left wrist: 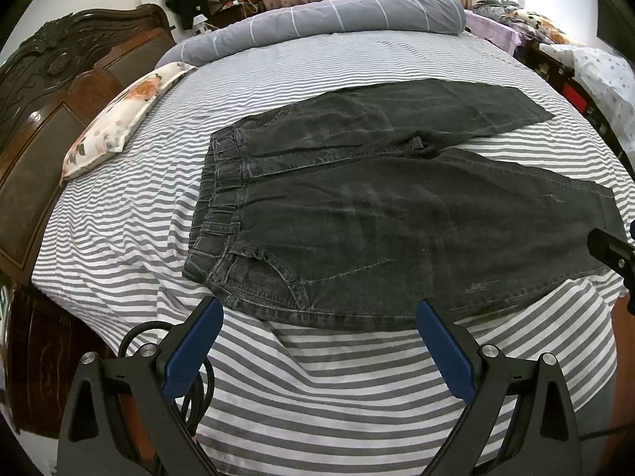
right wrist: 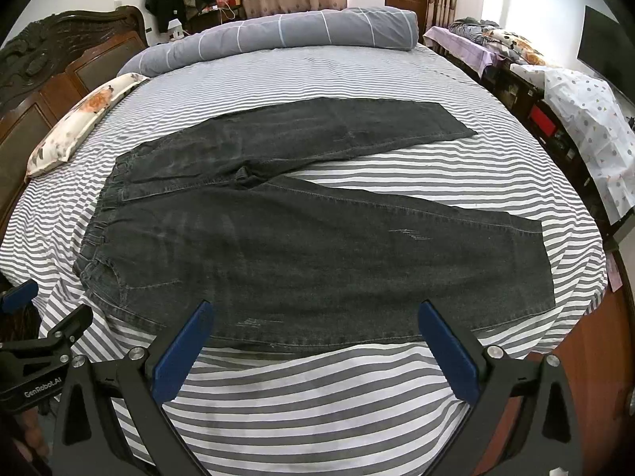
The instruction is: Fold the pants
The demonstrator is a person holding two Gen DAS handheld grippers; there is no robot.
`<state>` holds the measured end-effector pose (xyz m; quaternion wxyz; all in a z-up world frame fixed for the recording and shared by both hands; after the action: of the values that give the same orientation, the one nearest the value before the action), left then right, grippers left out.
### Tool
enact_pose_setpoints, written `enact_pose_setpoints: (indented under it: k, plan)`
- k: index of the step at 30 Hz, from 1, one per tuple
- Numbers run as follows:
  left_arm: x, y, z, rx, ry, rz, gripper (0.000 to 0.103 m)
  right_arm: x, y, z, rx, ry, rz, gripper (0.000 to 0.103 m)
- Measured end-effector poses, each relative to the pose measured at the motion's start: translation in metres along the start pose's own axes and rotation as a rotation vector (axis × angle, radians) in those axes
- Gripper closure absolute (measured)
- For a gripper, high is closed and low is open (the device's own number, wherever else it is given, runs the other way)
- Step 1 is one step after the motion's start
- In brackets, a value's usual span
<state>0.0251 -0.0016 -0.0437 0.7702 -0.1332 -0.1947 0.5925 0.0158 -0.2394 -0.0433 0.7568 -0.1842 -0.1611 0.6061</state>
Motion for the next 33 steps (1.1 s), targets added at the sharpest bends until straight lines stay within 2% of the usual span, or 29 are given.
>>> enact_pose_setpoints:
  k: [33]
  plan:
    - [-0.0028, 0.0015, -0.0036, 0.005, 0.0, -0.009, 0.006, -0.0006, 0.0032, -0.0071, 0.012, -0.003, -0.007, 0.001]
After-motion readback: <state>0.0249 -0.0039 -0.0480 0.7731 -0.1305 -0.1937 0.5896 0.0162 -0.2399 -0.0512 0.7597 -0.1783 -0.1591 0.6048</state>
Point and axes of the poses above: each gripper's, at about its wrist camera, not at the fingertips, and z roughly against the way its jaws point, x to its left, y to its underside, the point moved 4 cm from there along -z, roughly the way its jaws point, and after that the axes turned 7 degrees about x, right-handed, at the moved point
